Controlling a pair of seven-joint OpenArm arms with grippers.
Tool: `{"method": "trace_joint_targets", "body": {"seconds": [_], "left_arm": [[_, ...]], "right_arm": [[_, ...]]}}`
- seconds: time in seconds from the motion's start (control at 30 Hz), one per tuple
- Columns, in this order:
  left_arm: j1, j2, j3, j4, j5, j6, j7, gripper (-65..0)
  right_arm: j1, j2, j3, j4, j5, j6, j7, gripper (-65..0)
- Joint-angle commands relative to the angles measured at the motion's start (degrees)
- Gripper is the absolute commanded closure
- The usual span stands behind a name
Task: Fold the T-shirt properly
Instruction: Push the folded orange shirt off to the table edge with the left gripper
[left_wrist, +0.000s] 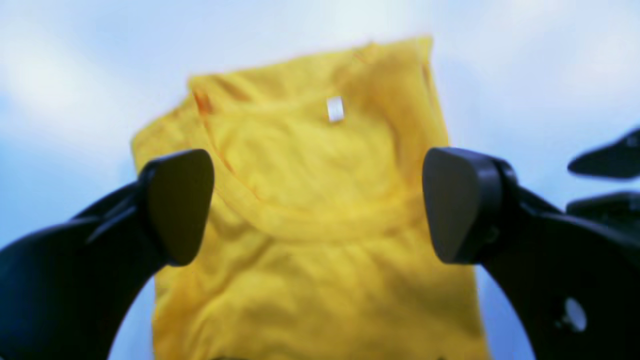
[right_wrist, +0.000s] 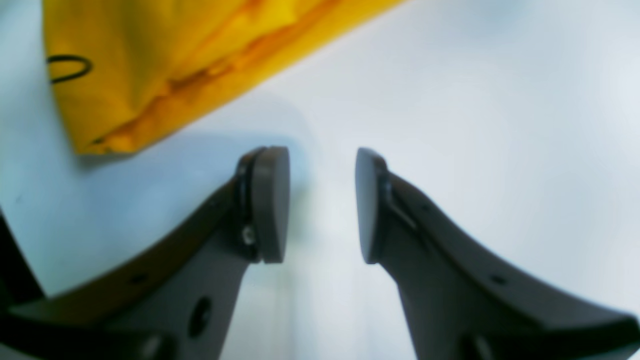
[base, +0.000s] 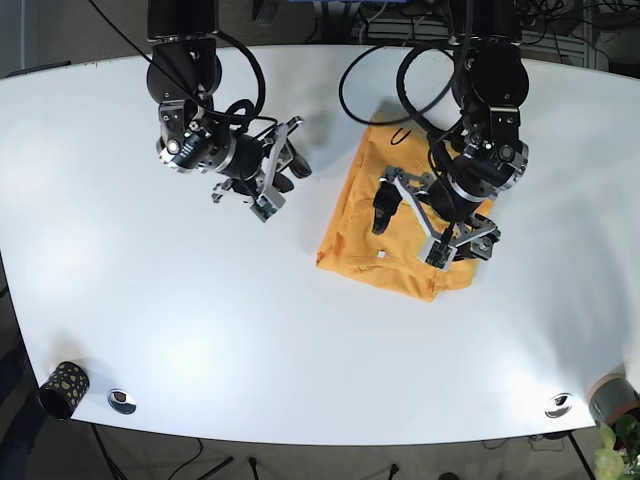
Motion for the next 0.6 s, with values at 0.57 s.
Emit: {"method": "trace_joint_targets", "body": {"seconds": [0.57], "left_arm": [[-1.1, -5.0, 5.2, -27.0, -0.6, 3.4, -15.2, -64.0]], "right_arm": [[2.4, 2.1, 8.9, 0.8, 0.9, 0.12, 1.0, -20.3]]}}
